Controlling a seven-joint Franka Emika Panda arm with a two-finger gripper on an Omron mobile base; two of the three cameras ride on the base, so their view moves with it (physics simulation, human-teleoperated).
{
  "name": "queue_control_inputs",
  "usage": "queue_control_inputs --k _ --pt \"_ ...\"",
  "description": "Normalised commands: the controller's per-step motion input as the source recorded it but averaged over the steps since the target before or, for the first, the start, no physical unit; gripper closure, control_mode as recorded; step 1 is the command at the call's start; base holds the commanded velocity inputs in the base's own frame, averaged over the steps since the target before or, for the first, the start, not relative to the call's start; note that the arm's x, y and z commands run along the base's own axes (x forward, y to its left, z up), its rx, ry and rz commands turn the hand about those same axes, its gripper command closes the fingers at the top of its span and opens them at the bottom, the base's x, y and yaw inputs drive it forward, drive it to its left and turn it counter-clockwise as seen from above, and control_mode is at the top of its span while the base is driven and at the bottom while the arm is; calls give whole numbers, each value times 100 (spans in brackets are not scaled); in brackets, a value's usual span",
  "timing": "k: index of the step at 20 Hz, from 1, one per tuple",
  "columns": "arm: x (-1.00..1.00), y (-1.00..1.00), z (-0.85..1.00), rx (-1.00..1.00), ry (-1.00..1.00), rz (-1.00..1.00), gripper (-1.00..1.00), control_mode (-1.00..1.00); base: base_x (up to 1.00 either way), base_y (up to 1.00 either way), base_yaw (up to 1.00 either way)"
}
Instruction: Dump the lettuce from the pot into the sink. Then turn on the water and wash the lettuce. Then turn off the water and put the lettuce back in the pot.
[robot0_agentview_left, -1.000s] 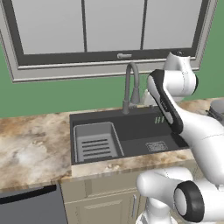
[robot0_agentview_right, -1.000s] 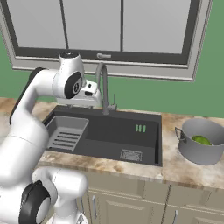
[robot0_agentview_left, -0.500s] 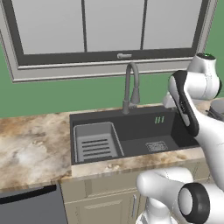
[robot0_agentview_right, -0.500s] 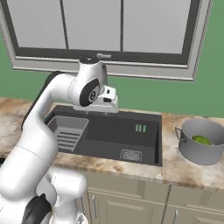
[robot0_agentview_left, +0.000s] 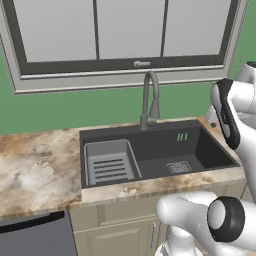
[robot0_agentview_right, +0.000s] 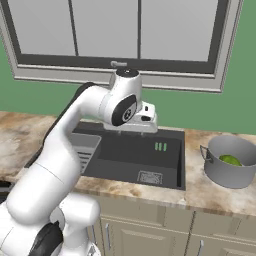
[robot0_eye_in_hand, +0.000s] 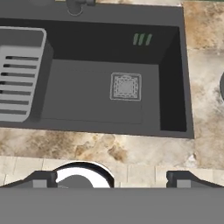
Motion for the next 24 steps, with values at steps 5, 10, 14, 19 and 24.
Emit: queue_control_inputs --k 5,10,14,19,24 --pt "0 -66 0 0 0 0 -100 -100 0 0 0" --pt "0 -61 0 0 0 0 -100 -100 0 0 0" --pt "0 -52 0 0 1 0 -100 -100 0 0 0" --pt "0 -45 0 -2 4 0 -100 -100 0 0 0" --pt "3 -32 -7 -3 7 0 -100 -100 0 0 0"
